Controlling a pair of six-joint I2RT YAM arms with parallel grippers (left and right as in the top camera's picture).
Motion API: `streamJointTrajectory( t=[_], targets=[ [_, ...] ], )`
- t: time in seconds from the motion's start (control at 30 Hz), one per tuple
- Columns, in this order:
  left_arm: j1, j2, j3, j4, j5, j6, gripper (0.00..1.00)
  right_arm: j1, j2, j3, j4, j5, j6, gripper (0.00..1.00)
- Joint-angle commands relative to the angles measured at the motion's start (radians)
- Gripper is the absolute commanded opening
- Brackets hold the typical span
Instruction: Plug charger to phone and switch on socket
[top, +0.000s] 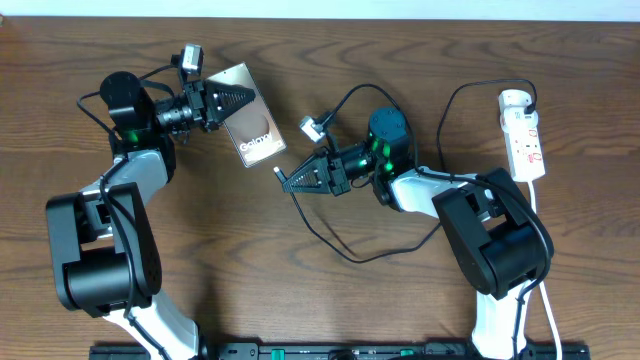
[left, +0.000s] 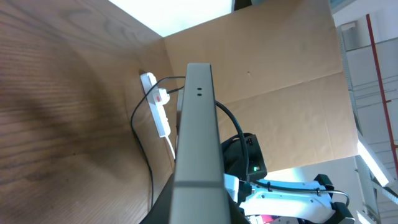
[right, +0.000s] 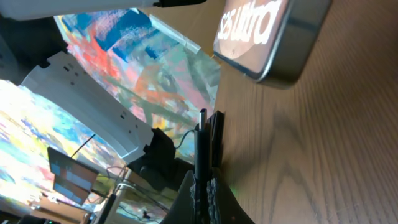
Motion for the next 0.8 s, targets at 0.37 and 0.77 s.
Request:
streamJointTrajectory(
  t=[0.37, 0.77],
  targets=[
    [-0.002, -0.007, 0.029, 0.01, 0.005, -0.012, 0.07, 0.005, 0.004, 0.018, 0.0, 0.03, 0.018, 0.01],
    [-0.014, -0.007, 0.029, 0.074, -0.005, -0.016, 0.07, 0.005, 0.017, 0.021, 0.004, 0.055, -0.021, 0.01]
  ],
)
